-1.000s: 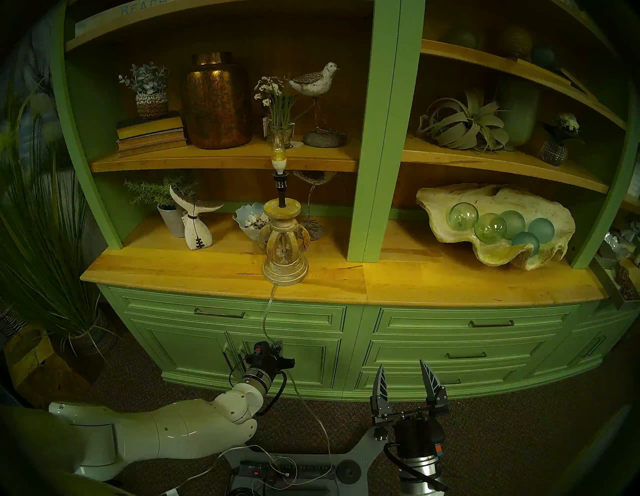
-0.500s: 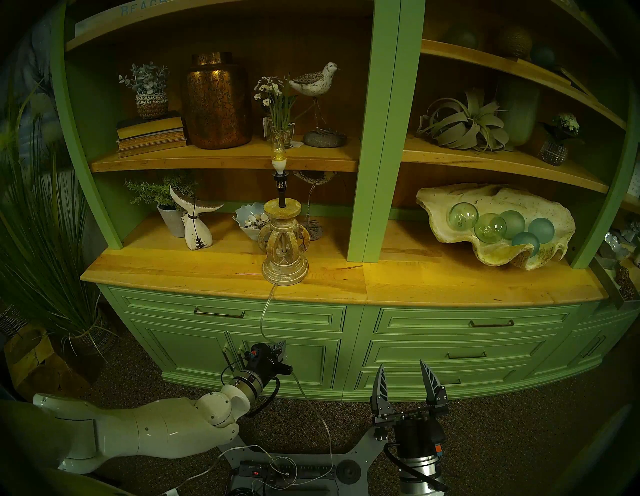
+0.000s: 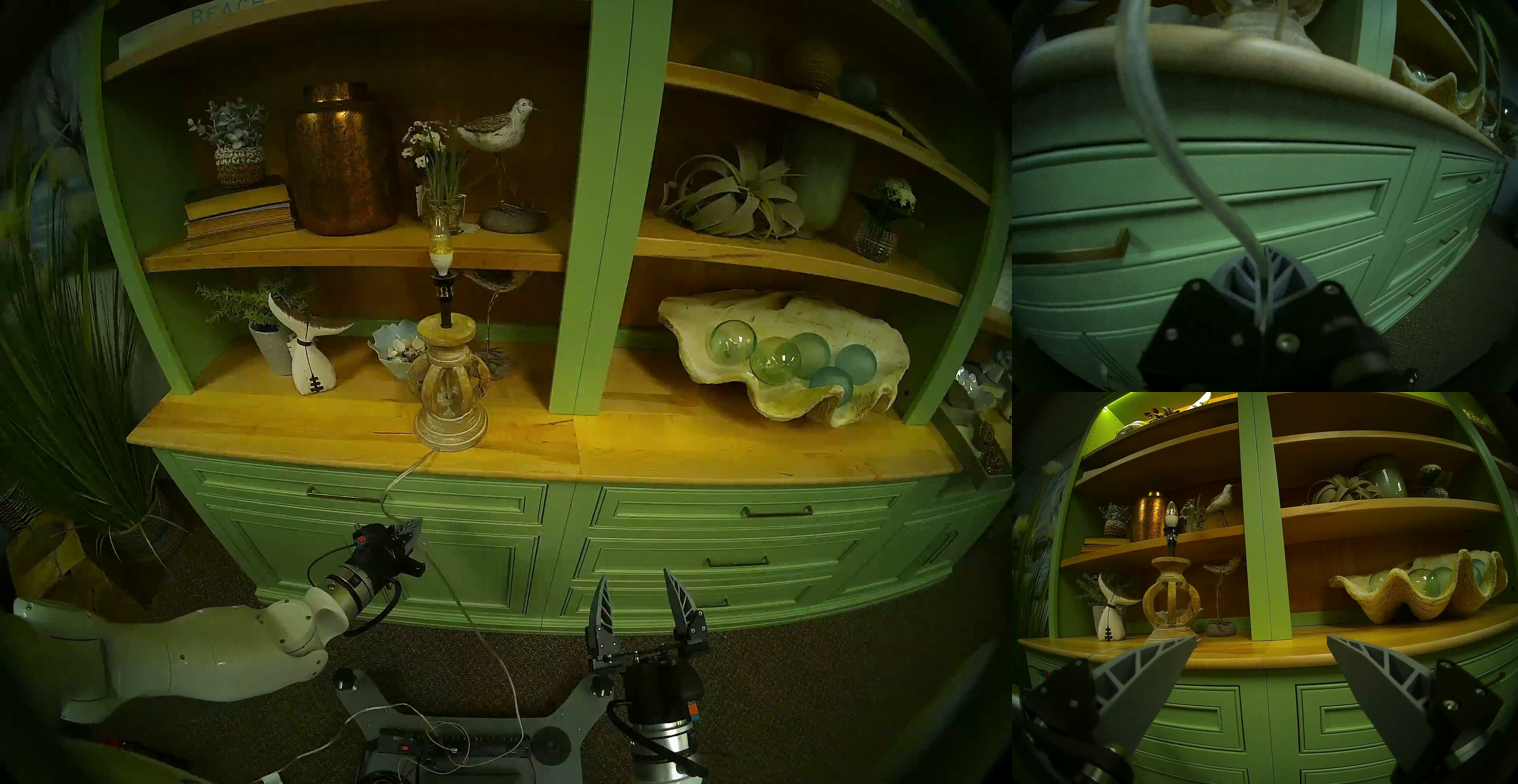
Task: Grab cable and switch light on
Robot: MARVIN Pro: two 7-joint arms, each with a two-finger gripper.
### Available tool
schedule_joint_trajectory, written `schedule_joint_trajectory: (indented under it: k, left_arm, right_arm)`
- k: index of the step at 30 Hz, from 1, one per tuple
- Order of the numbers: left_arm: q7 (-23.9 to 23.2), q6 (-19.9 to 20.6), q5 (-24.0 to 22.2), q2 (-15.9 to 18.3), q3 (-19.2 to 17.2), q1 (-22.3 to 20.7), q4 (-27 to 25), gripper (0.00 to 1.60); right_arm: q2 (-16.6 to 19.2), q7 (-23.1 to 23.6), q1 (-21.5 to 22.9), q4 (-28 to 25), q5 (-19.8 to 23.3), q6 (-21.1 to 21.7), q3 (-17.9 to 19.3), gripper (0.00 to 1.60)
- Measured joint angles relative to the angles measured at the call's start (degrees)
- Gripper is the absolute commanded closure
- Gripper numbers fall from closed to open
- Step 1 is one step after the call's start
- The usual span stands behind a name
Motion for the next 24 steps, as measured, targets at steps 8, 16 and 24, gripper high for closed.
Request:
schedule_joint_trajectory:
  k: [8,16,24]
  left_arm:
    - [-5.0,-1.9,0.3,3.8,-0.9,-0.7,-5.0,1.6]
    - [-12.0,-3.1,-1.1,8.9,-2.4,-1.9,-7.8,1.6]
    - [-19.0,-3.9,-3.7,13.0,-3.7,-2.9,-8.5,1.6]
  right_arm:
    - [0.0,0.0,0.0,0.0,0.0,0.0,0.0,0.0]
    - [0.0,0.0,0.0,0.0,0.0,0.0,0.0,0.0]
    - [0.0,0.0,0.0,0.0,0.0,0.0,0.0,0.0]
